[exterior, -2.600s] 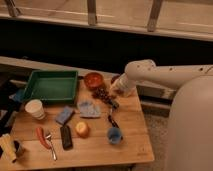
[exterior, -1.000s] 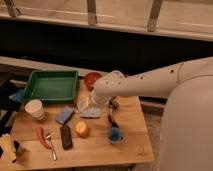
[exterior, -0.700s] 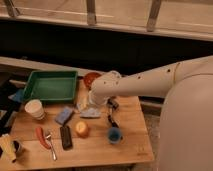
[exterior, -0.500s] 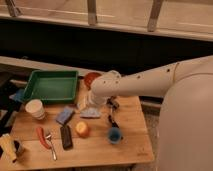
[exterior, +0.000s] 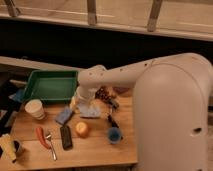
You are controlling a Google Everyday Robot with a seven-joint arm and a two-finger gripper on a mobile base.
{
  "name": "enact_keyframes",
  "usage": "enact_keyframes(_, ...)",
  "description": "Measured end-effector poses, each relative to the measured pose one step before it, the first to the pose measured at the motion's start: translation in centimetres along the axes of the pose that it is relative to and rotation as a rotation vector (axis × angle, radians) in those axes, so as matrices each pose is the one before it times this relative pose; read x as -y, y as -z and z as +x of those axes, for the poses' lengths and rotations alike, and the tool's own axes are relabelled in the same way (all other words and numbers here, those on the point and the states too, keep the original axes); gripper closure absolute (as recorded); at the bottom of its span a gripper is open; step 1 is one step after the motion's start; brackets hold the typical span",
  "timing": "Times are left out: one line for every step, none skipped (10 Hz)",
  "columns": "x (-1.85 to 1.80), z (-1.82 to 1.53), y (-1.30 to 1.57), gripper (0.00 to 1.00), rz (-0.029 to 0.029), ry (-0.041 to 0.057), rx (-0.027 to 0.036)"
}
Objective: Place eraser in red bowl
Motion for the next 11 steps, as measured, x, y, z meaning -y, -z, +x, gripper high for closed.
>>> enact_keyframes(-0.962,-0.028,-0.711,0.38,0.00112,0.02902,-0.02789)
enact_keyframes(-1.276,0.3,-1.148,0.38,0.00414,0.03328,-0.03657)
enact_keyframes(-1.008,0.428,-0.995,0.38,0.00335,0.02081,-0.03136)
enact_keyframes(-0.58,0.032,-0.282,0.38,-0.00298,0.00891,-0.00621)
enact_keyframes(0.418,0.065,0.093,0.38,0.00449,-0.00509,-0.00062)
enact_keyframes(0.045,0.033,-0.018,0.38,-0.00005,-0.00051,-0.00041)
enact_keyframes(-0.37,-0.03,-0.093,0.38,-0.00185,0.00559,-0.0013)
enact_keyframes(0.177,-0.024,-0.132,0.38,0.00242,-0.00322,-0.0053)
enact_keyframes(-0.371,0.127,-0.903,0.38,0.00108,0.0039,-0.01878)
enact_keyframes(-0.425,0.255,-1.224,0.38,-0.00408,0.00061,-0.0179)
enact_keyframes(-0.058,0.261,-1.208,0.38,-0.00245,-0.00215,-0.01597)
